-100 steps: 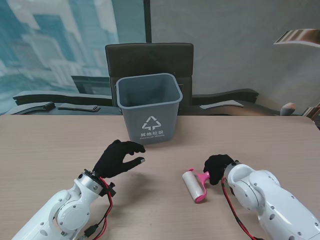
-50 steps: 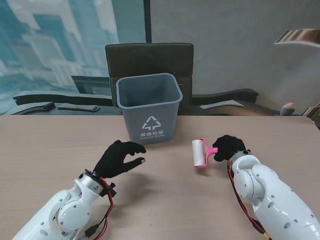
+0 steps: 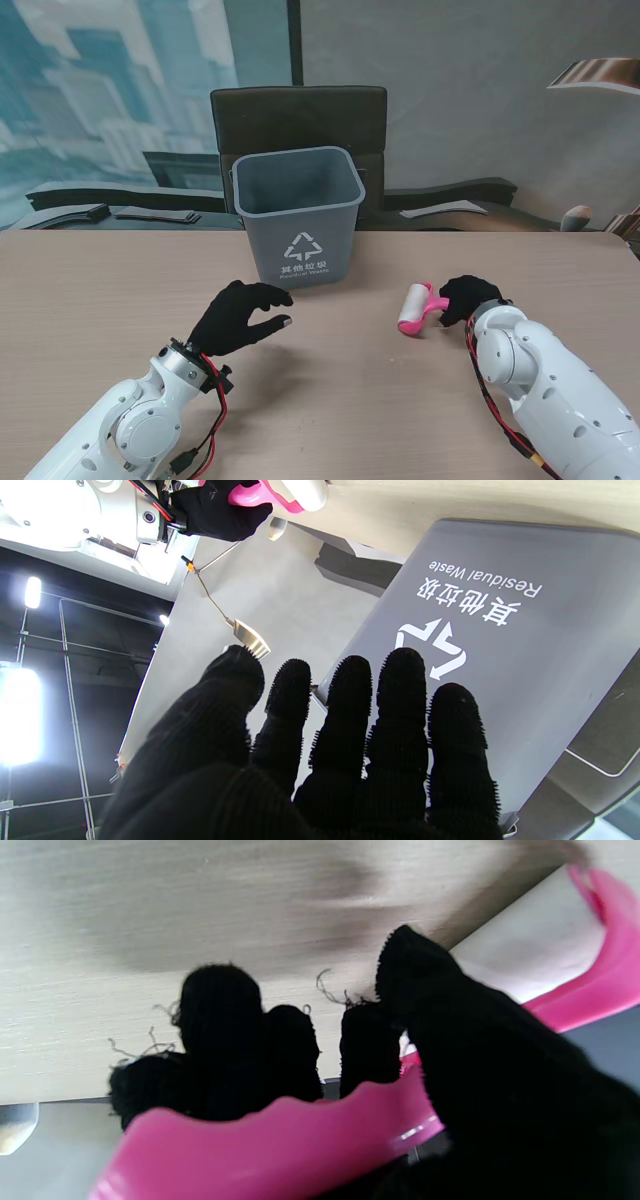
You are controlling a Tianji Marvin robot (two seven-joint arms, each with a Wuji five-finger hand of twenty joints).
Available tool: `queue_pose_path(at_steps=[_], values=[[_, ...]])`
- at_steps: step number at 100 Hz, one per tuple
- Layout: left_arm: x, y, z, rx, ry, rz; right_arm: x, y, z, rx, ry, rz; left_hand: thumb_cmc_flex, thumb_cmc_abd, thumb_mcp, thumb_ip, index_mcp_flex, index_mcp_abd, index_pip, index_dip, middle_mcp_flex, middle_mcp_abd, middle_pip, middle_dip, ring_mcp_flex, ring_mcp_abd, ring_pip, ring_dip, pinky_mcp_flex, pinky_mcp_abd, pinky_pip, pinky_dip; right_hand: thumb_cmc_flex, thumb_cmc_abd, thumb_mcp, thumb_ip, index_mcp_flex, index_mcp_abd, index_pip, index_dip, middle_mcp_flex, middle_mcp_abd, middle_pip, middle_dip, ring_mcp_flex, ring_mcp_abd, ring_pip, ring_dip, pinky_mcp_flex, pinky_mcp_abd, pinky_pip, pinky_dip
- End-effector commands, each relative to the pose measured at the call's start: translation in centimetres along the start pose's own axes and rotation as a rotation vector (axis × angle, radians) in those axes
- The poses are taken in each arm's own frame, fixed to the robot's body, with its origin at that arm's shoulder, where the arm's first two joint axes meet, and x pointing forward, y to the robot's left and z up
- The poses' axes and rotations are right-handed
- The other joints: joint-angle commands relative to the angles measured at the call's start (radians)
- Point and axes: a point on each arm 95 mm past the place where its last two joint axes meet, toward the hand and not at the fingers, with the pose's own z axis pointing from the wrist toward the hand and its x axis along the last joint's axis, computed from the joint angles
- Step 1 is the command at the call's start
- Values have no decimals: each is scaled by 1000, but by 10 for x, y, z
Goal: Replace a lint-roller refill
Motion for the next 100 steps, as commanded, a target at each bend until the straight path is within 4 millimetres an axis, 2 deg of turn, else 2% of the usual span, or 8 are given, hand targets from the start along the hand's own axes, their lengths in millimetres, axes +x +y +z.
queue_pose_path(at_steps=[1, 11, 16, 23, 28, 53, 73, 100], values=[[1, 2, 0, -15, -2, -3, 1, -4, -2, 18, 9, -13, 37, -17, 8, 17, 2, -20, 17, -11, 13, -23, 13, 22, 15, -12, 29, 11, -1, -5, 23, 19, 18, -51, -4, -29, -41, 4, -44, -53, -47, 65, -50, -42, -25, -42, -61, -13, -51, 10, -32, 18], [1, 2, 0, -14, -1, -4, -1, -5, -4, 23, 9, -18, 37, -17, 8, 17, 2, -20, 17, -11, 13, -23, 13, 22, 14, -11, 28, 11, -1, -5, 24, 19, 2, -40, -15, -27, -87, 15, -118, -108, -119, 70, -140, -118, -125, -7, -202, -35, -177, 43, -136, 25], [1, 2, 0, -13, -1, -3, -3, -6, -6, 34, 8, -21, 36, -15, 8, 17, 1, -20, 17, -11, 13, -23, 13, 22, 14, -12, 29, 11, -1, -5, 24, 19, -15, -25, -15, -17, -107, 45, -238, -144, -170, 71, -191, -172, -194, 5, -290, -46, -262, 58, -211, 38], [1, 2, 0, -10, 2, -2, -4, -7, -10, 63, 5, -5, 29, -9, 5, 17, -1, -17, 15, -12, 12, -22, 13, 22, 13, -12, 28, 11, -1, -5, 24, 19, -51, 10, -3, 50, -120, 70, -438, -136, -260, 73, -268, -240, -310, 21, -401, -73, -391, 72, -319, 49], [1, 1, -1, -8, 4, -1, -5, -8, -12, 79, 3, 3, 27, -9, 4, 17, -1, -16, 14, -13, 12, -22, 13, 22, 14, -11, 28, 11, -1, -5, 24, 19, -61, 19, -18, 62, -159, 77, -513, -147, -328, 74, -317, -276, -387, 31, -456, -93, -465, 76, -376, 44], [1, 0, -3, 1, 4, 3, -13, -9, -24, 97, 3, -42, 9, 1, 5, 21, -14, -6, -4, -17, -3, -18, 5, 19, 7, -10, 21, 8, -3, -8, 21, 18, -98, 40, -75, 57, -288, 64, -636, -239, -582, 58, -443, -374, -739, 24, -652, -169, -771, 38, -650, 3], [2, -5, -4, 18, -5, 8, -14, 2, -39, 11, 21, -34, -15, 13, 14, 26, -27, 5, -39, -14, -22, -13, -17, 7, -6, -8, -3, -5, -10, -11, 9, 13, -104, 62, -94, 63, -315, 77, -646, -264, -621, 62, -461, -393, -759, 31, -668, -182, -779, 42, -691, 12], [16, -19, 11, 104, -18, -67, 19, 57, -77, -239, 212, 67, -20, 10, 18, 25, -23, 3, -51, -3, -29, -13, -24, 1, -13, -11, -16, -12, -12, -10, 6, 12, -106, 73, -81, 71, -298, 87, -636, -275, -556, 65, -446, -394, -658, 41, -621, -165, -698, 61, -658, 40]])
